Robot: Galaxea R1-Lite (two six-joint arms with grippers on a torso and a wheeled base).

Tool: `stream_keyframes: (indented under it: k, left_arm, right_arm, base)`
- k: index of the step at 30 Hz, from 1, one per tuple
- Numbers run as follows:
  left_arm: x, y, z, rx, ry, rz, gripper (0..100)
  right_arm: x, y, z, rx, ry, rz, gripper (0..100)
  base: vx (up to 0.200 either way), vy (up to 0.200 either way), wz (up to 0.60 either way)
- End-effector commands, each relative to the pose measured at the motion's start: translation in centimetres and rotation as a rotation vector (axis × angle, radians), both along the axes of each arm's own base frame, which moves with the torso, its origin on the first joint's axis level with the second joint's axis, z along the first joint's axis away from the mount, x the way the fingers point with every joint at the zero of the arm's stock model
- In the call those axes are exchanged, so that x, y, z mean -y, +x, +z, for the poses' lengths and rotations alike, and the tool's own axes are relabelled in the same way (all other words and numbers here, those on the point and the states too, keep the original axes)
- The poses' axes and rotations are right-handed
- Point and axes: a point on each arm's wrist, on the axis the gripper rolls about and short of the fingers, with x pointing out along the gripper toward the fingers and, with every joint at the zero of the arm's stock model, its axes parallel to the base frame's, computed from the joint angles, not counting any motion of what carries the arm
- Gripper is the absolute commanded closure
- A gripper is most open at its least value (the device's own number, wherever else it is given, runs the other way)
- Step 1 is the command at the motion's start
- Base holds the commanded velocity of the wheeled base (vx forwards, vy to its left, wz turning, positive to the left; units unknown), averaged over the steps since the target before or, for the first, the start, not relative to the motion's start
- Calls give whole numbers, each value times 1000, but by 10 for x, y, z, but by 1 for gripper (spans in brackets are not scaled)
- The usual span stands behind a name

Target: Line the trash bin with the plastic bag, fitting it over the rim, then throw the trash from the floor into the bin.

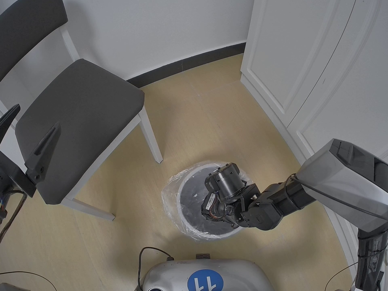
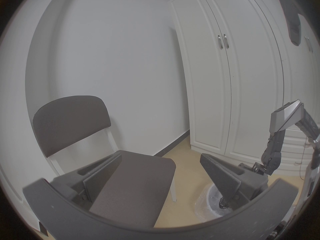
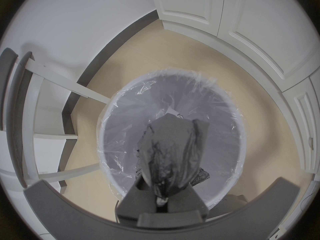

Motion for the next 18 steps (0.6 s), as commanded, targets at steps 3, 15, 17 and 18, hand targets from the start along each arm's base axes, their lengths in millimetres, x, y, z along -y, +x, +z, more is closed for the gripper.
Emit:
stream_keyframes:
  k: [3,15,17,18]
  left_arm:
    - [0,1,-2,-6,4,1,0]
    - [0,1,-2,-6,4,1,0]
    - [1,1,-2,-7,5,1,0]
    - [1,1,-2,-7,5,1,0]
  right_arm:
    - [-1,6,-5,-4,13,-20,100]
    - [10,9,15,26,19,-30,0]
    - [13,8,23,41,27,-37,0]
    - [14,8,27,47,30,-39,0]
  base:
    - [0,0,0]
    - [0,0,0]
    - [0,0,0]
    - [0,0,0]
